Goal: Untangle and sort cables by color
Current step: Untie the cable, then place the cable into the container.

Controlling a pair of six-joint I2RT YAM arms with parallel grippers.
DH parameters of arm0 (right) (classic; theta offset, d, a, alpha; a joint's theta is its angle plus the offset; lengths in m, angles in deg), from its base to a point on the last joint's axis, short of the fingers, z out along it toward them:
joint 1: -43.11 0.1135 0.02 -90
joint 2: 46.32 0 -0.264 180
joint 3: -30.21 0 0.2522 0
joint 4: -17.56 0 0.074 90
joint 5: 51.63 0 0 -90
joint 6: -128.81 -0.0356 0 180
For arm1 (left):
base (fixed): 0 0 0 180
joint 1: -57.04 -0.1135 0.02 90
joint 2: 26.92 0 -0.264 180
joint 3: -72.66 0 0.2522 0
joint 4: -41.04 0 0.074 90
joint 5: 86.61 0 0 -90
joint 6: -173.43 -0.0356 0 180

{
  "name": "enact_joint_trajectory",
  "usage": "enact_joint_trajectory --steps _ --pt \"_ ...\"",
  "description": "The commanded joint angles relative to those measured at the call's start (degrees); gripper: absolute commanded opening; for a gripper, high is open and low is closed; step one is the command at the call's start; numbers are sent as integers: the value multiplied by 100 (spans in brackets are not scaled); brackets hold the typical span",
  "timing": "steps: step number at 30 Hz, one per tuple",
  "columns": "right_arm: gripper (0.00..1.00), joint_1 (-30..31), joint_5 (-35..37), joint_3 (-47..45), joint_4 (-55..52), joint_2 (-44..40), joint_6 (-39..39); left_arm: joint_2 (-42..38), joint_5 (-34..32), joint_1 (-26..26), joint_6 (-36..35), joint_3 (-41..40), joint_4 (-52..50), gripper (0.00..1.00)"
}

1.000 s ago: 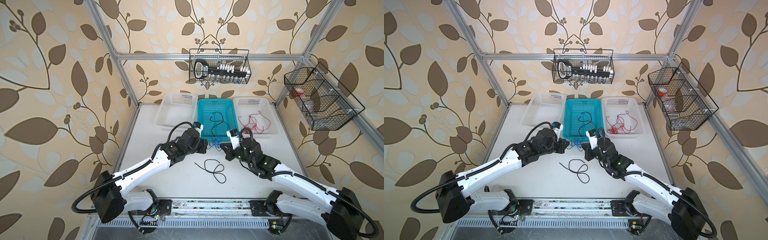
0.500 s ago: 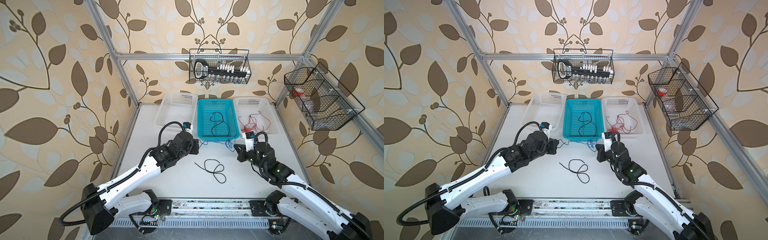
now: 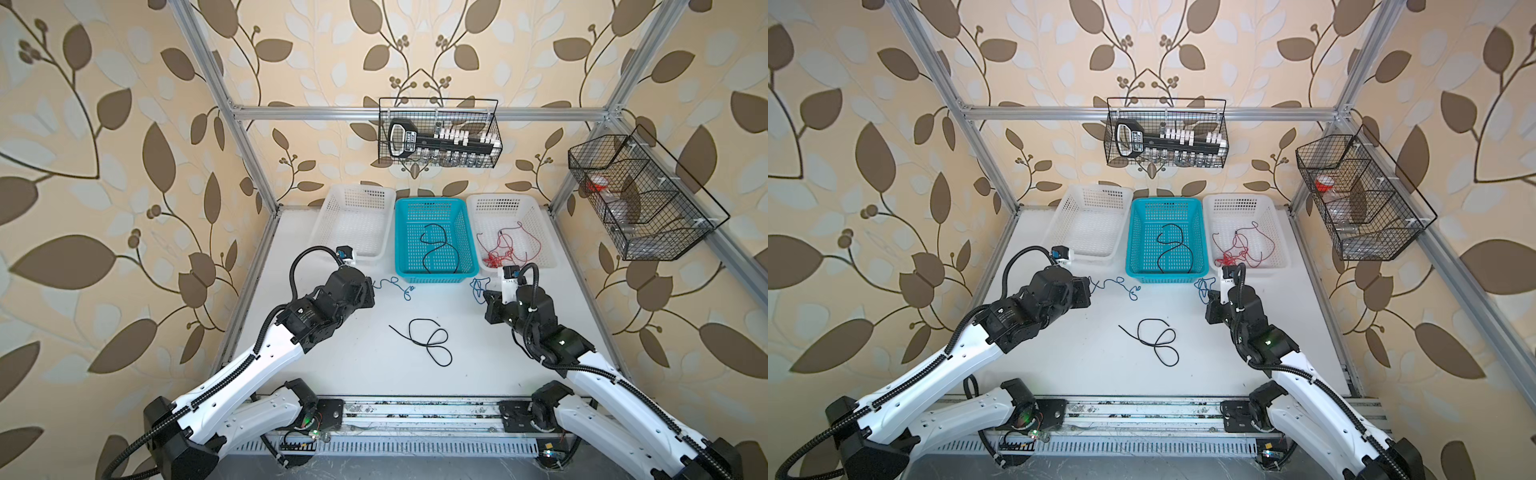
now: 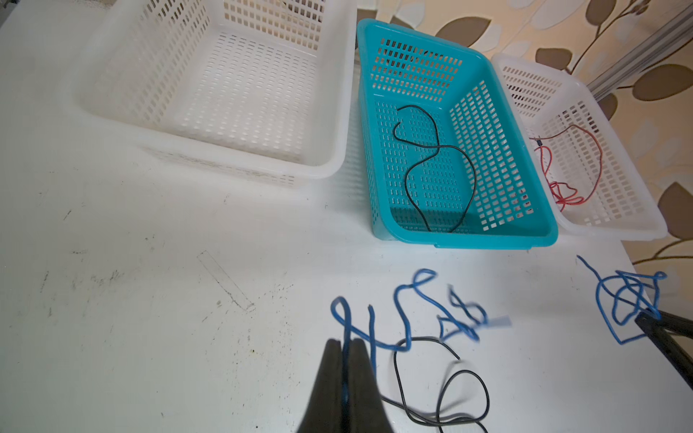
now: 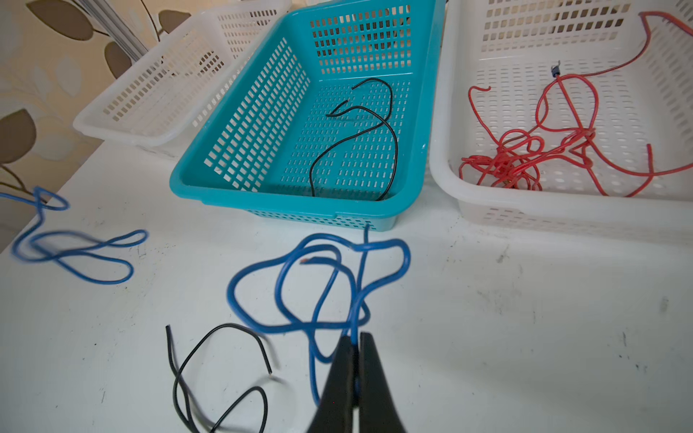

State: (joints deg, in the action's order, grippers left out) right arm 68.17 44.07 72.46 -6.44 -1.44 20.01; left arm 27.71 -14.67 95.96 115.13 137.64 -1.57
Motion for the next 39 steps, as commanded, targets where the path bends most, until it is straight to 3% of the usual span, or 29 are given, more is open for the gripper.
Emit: enact_joint_trajectory --steps 1,11,14,18,24,31,39 --pt "0 -10 -134 -84 31 -65 45 -134 -44 -38 4 -34 148 0" --pt "0 -1 -314 -143 184 133 -20 -65 -56 -211 -412 500 193 0" --pt "0 8 -355 -157 232 149 -35 83 -303 -504 -647 721 230 0" --pt "0 33 -384 -155 251 188 -38 417 -43 -1153 -836 1010 491 0" --pt "0 121 -406 -172 277 261 -37 1383 403 -2100 -906 1529 801 0" --pt "0 214 -477 -280 396 283 -20 2822 1149 -3185 -516 2179 1087 0" --pt "0 243 -640 -290 508 579 12 4347 1586 -3382 -516 2827 954 0"
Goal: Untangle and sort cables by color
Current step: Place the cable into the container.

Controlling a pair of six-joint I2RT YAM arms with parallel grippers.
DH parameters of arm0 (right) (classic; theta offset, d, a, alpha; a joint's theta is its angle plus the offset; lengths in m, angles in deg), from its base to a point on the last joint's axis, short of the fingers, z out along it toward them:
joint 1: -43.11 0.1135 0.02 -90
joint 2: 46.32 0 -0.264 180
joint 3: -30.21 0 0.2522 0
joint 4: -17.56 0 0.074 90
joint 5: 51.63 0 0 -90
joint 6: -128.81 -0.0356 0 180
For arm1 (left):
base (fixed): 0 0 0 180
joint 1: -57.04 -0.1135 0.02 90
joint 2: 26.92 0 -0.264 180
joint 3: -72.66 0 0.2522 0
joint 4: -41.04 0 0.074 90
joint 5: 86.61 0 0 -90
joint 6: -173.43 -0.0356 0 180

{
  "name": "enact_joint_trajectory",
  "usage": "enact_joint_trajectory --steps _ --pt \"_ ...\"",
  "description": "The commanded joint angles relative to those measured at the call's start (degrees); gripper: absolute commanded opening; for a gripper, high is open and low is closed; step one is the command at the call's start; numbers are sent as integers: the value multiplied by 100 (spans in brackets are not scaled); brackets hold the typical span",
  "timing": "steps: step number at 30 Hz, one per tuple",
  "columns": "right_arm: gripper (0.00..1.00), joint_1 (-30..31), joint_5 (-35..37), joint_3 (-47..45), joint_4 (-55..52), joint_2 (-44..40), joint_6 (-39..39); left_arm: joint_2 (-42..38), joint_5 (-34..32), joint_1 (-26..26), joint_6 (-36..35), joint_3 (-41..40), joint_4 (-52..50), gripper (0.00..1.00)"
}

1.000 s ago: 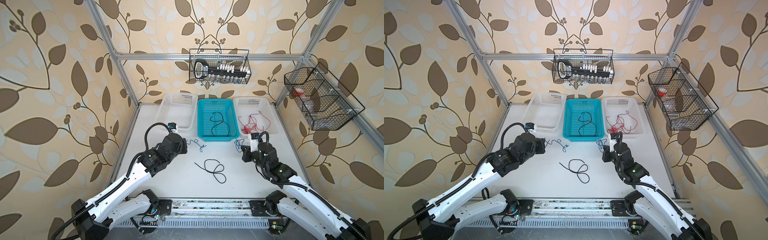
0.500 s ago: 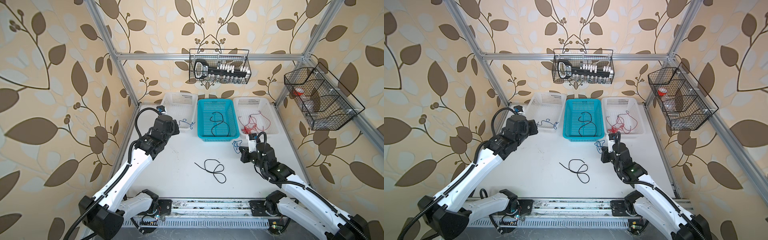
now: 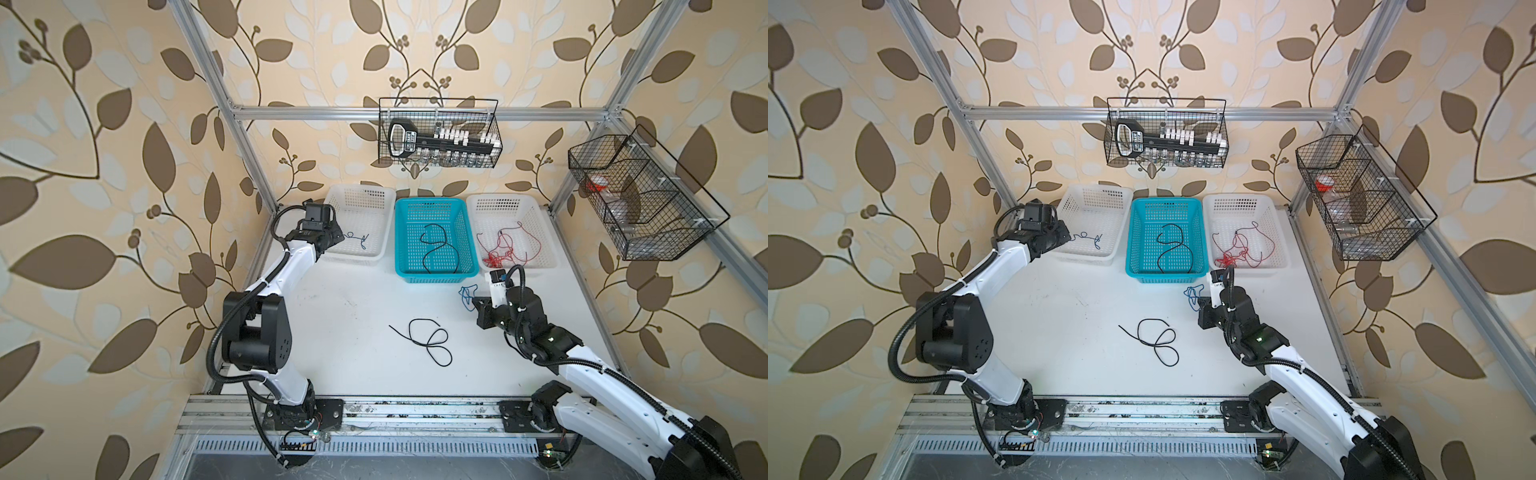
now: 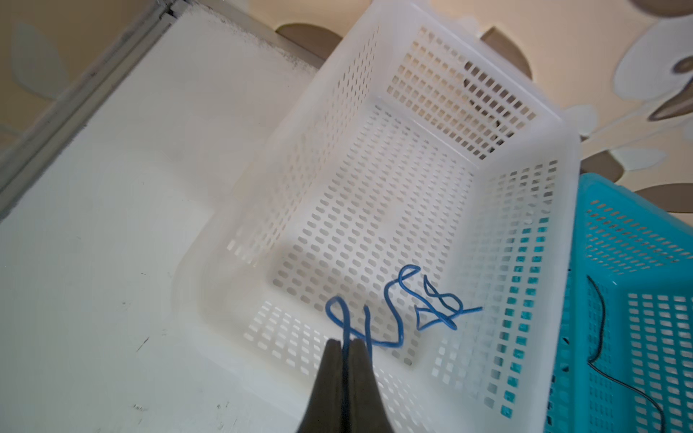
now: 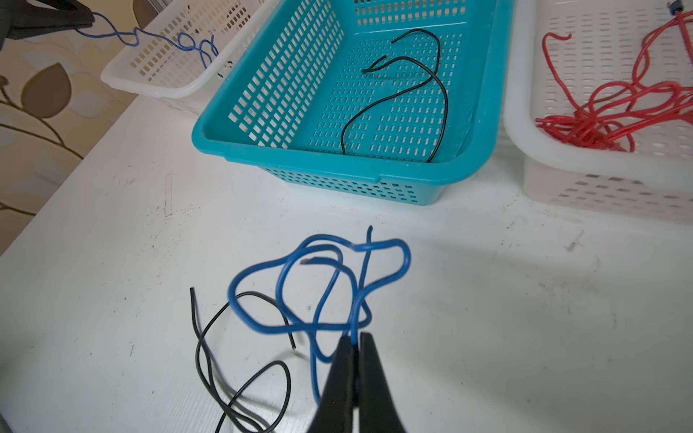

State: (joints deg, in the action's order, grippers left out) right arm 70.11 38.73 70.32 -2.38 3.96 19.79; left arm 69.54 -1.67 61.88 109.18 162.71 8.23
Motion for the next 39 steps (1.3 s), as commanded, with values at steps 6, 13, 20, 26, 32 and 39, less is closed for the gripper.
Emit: enact_joint_trajectory --steps 6,13,20,26,32,39 --pt "0 68 -102 -182 192 35 5 691 330 31 201 447 -190 0" --pt "0 68 -89 -226 279 112 11 1017 568 73 327 355 -192 0" --pt "0 90 -38 -287 186 37 -61 1002 746 166 429 42 28 21" --pt "0 103 -18 -348 219 -10 -84 1007 920 287 543 -70 144 39" --pt "0 108 -27 -306 204 -47 -85 893 1102 351 587 -81 234 52" --pt "0 127 -36 -263 196 -112 -99 700 964 351 411 133 120 99"
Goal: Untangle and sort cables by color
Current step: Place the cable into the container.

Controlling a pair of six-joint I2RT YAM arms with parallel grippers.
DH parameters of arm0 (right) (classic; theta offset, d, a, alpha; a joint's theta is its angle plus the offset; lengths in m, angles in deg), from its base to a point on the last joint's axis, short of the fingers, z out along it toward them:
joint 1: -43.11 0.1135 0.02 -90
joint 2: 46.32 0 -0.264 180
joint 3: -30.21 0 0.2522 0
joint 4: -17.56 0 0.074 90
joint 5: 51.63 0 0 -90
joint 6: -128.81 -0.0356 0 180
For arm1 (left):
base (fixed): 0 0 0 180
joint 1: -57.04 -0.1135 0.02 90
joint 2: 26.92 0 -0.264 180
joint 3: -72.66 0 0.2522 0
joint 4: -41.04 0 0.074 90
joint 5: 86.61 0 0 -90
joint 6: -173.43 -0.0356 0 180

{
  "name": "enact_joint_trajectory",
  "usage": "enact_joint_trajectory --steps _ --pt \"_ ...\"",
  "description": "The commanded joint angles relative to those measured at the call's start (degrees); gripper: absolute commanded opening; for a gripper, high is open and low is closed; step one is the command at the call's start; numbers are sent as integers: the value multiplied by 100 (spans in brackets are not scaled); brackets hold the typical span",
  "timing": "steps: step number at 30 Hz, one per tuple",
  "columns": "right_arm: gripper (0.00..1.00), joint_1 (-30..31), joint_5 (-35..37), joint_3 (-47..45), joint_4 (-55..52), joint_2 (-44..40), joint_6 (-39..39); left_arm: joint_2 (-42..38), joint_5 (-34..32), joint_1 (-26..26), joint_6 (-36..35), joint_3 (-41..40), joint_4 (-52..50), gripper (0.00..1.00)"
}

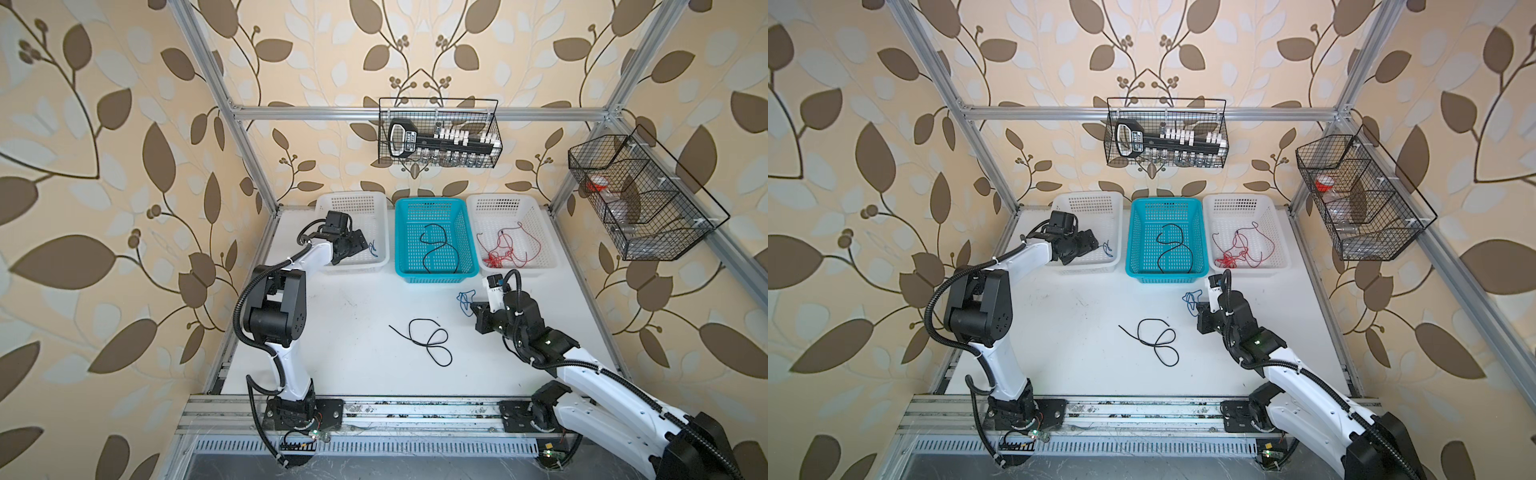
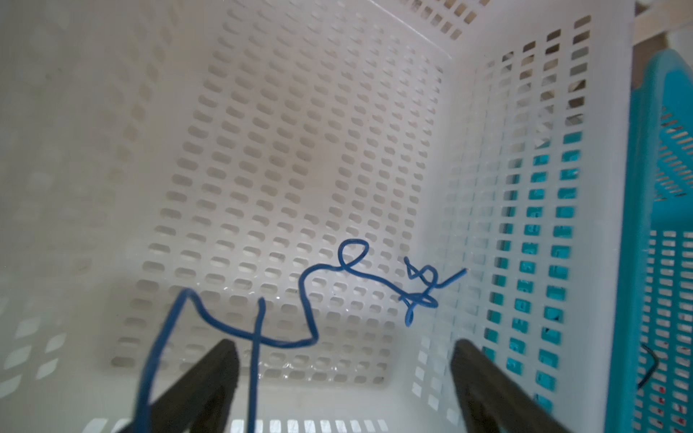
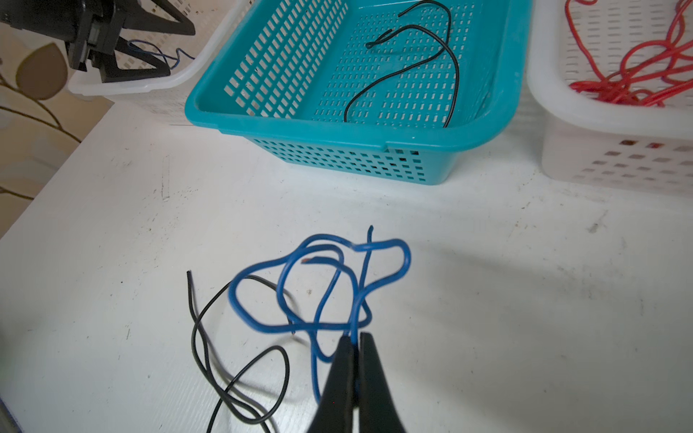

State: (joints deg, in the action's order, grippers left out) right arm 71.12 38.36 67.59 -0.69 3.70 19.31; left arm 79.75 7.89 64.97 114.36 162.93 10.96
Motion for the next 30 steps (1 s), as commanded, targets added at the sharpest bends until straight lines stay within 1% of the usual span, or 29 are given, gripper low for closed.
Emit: enact_joint_trajectory --steps 1,9,14,18,21,24,29,30 --pt "0 38 1 11 18 -87 -53 -356 -12 45 -138 148 -179 99" --pt "0 56 11 55 13 -80 -50 -714 -9 43 -370 465 -320 99" --pt "0 66 3 73 12 -80 -58 -931 -215 43 -502 699 -678 99" --pt "0 97 14 73 13 -87 -63 -1223 -328 44 -587 642 -770 99" --pt "0 119 1 73 41 -88 -66 -1493 -99 65 -568 407 -634 99" --pt "0 157 -55 98 80 -92 -62 -1807 155 155 -476 -38 -377 99" --pt "0 225 -340 143 241 -151 -21 -2386 333 584 -355 -971 15 99" --pt "0 237 -402 143 276 -172 -22 -2598 346 681 -322 -1100 27 99"
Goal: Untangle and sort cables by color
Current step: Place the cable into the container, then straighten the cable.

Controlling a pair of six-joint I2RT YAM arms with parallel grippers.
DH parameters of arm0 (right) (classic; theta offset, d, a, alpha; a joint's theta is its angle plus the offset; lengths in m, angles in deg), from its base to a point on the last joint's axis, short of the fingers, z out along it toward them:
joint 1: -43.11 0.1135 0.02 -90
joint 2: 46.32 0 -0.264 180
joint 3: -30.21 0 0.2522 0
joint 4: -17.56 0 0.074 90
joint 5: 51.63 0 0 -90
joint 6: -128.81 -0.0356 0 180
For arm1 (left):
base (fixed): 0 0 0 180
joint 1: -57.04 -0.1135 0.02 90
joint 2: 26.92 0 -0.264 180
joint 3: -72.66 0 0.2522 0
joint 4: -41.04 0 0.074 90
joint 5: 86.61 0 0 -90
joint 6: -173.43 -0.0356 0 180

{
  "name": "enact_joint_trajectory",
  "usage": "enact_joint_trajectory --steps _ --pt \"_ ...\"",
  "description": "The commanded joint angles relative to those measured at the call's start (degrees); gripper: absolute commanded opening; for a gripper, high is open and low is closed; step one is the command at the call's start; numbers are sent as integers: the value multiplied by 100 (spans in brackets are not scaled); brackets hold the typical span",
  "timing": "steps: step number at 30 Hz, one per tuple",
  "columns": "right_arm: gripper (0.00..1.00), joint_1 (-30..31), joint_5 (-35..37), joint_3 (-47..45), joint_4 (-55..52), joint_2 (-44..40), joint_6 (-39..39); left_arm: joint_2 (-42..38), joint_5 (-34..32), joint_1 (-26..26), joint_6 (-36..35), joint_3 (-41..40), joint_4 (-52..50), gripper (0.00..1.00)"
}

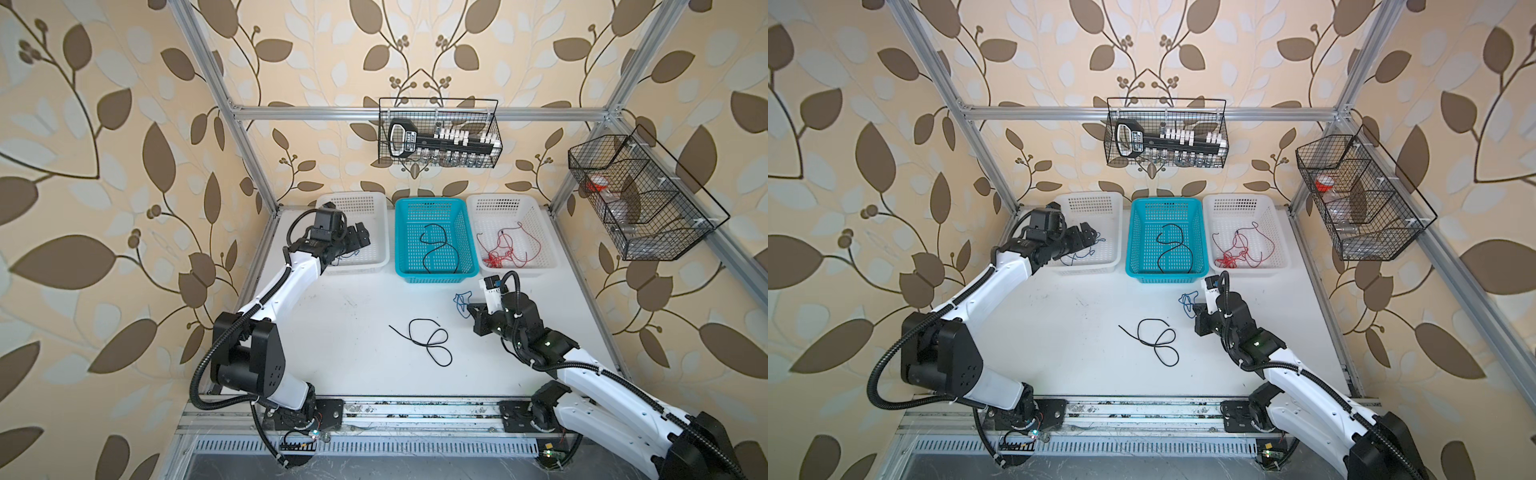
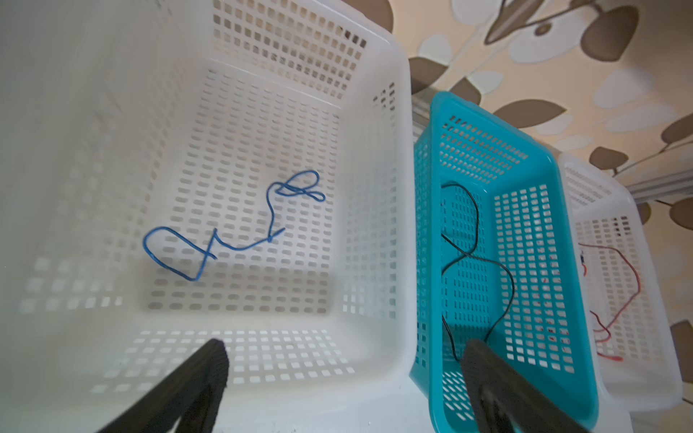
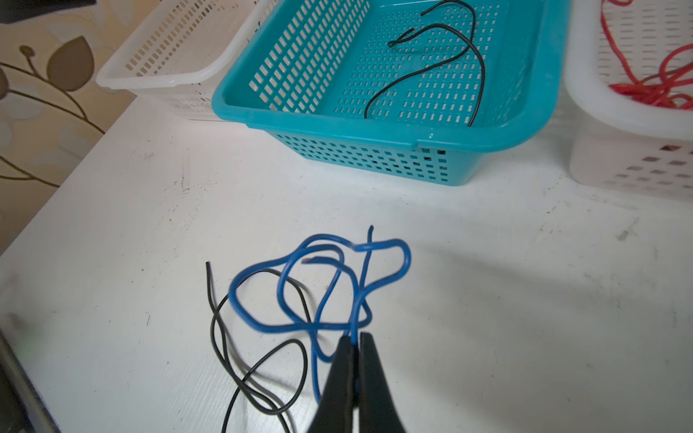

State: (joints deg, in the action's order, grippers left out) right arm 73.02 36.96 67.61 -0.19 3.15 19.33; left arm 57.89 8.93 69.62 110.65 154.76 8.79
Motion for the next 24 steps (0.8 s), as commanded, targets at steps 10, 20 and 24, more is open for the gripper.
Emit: enact_joint_trajectory --steps 10,20,24 --pt "0 155 -1632 200 935 -404 96 -1714 858 1264 546 -1668 1032 97" --pt "0 492 -1842 331 1372 -378 58 -2142 993 1984 965 -2349 1701 91" --pt "0 745 -1418 529 1251 -201 115 -1941 889 2336 986 -2265 1874 82"
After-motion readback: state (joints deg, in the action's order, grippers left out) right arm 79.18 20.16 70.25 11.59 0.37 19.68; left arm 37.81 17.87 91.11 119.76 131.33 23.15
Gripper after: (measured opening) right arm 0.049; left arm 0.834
